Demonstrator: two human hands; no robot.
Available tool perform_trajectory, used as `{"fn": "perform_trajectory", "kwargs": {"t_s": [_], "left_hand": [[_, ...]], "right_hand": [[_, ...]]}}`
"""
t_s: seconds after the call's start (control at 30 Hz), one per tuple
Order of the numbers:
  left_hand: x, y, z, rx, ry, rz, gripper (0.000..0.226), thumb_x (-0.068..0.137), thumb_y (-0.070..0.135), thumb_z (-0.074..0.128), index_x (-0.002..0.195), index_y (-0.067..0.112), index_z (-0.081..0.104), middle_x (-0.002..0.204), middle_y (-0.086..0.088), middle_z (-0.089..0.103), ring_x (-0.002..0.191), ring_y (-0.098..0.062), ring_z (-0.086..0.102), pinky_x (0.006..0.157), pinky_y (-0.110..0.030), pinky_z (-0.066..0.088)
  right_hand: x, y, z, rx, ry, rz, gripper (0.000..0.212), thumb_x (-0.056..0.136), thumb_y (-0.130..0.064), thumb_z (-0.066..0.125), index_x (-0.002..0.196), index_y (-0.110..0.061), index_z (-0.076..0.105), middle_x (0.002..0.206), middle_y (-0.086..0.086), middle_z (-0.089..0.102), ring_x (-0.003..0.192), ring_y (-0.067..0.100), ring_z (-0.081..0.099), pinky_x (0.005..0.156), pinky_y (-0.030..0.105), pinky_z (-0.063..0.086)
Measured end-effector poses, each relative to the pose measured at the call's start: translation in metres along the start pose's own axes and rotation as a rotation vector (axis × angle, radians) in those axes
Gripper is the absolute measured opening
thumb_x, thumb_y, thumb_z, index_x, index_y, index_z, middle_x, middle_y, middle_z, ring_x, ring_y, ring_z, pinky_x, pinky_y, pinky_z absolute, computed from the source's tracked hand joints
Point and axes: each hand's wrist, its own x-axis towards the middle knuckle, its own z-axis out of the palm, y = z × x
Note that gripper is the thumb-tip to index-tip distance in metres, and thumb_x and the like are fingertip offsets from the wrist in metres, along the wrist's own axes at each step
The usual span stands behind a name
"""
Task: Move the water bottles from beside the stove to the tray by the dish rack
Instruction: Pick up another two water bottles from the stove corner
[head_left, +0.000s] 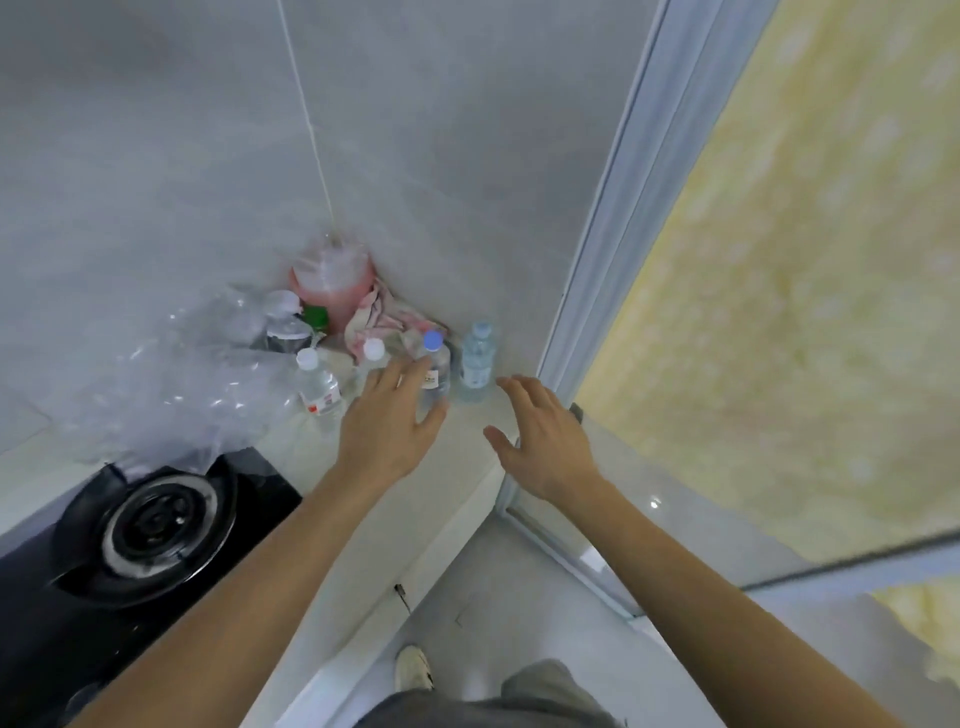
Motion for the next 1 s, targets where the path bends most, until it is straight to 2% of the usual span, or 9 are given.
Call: {"fn": "perform_trajectory", "kwargs": {"t_s": [0.23,0.37,0.5,0.6,0.73,0.8,0.9,1.0], "left_hand": [[0.1,-0.004,0.042,0.045,-0.081,-0.103,0.055,0.099,0.042,0.062,0.149,0.02,0.052,0.141,-0.01,0.059,0.123,-0.036,0.062,0.082,-0.045,0.055],[0.134,-0.007,0.063,0.105,-0.143,-0.187,0.052,0.1,0.038,0.059,0.148,0.02,0.051,0.135,-0.012,0.062,0.11,-0.037,0.068,0.077,-0.041,0.054],[0.154,-0.01,0.079,0.16,-0.15,-0.253,0.037,0.101,0.034,0.06,0.133,0.017,0.056,0.124,-0.012,0.06,0.095,-0.035,0.07,0.068,-0.04,0.056],[0.158,-0.011,0.085,0.154,-0.133,-0.303,0.029,0.102,0.031,0.06,0.127,0.017,0.055,0.117,-0.01,0.059,0.09,-0.035,0.069,0.064,-0.037,0.051],[0.151,-0.007,0.089,0.081,-0.115,-0.326,0.027,0.103,0.03,0.059,0.127,0.019,0.049,0.113,-0.009,0.06,0.087,-0.036,0.068,0.066,-0.044,0.056],[0.143,-0.005,0.089,0.076,-0.107,-0.356,0.029,0.103,0.028,0.06,0.129,0.018,0.05,0.111,-0.01,0.06,0.086,-0.039,0.067,0.062,-0.042,0.05],[0.121,-0.001,0.087,0.085,-0.083,-0.412,0.028,0.102,0.029,0.06,0.127,0.018,0.051,0.108,-0.009,0.06,0.085,-0.04,0.065,0.06,-0.036,0.038],[0.093,0.003,0.075,0.031,-0.011,-0.497,0.023,0.102,0.034,0.06,0.117,0.017,0.051,0.102,-0.007,0.06,0.084,-0.037,0.064,0.06,-0.038,0.042]], "right_hand": [[0.123,0.037,0.015,0.056,-0.065,-0.039,0.061,0.103,-0.041,0.058,0.157,-0.022,0.035,0.158,0.004,0.043,0.141,0.029,0.046,0.109,0.048,0.048],[0.173,0.055,0.035,0.076,-0.121,-0.101,0.061,0.101,-0.035,0.062,0.157,-0.02,0.039,0.155,0.008,0.046,0.139,0.032,0.048,0.11,0.045,0.048],[0.212,0.06,0.054,0.007,-0.213,-0.189,0.055,0.104,-0.037,0.059,0.154,-0.021,0.042,0.145,0.012,0.045,0.128,0.034,0.05,0.105,0.041,0.047],[0.229,0.063,0.06,-0.062,-0.229,-0.227,0.051,0.106,-0.04,0.055,0.152,-0.022,0.042,0.143,0.012,0.044,0.128,0.033,0.05,0.103,0.037,0.049],[0.237,0.072,0.063,0.123,-0.25,-0.3,0.041,0.103,-0.037,0.063,0.138,-0.015,0.055,0.123,0.008,0.061,0.107,0.027,0.065,0.086,0.037,0.056],[0.237,0.073,0.064,0.175,-0.246,-0.342,0.036,0.1,-0.035,0.068,0.126,-0.012,0.06,0.114,0.008,0.066,0.097,0.027,0.068,0.08,0.041,0.057],[0.231,0.07,0.064,0.209,-0.235,-0.412,0.031,0.096,-0.035,0.071,0.109,-0.009,0.063,0.098,0.01,0.067,0.082,0.032,0.066,0.07,0.044,0.056],[0.226,0.058,0.053,0.258,-0.23,-0.461,0.027,0.092,-0.03,0.075,0.101,-0.008,0.062,0.085,0.007,0.063,0.072,0.027,0.058,0.065,0.036,0.046]]}}
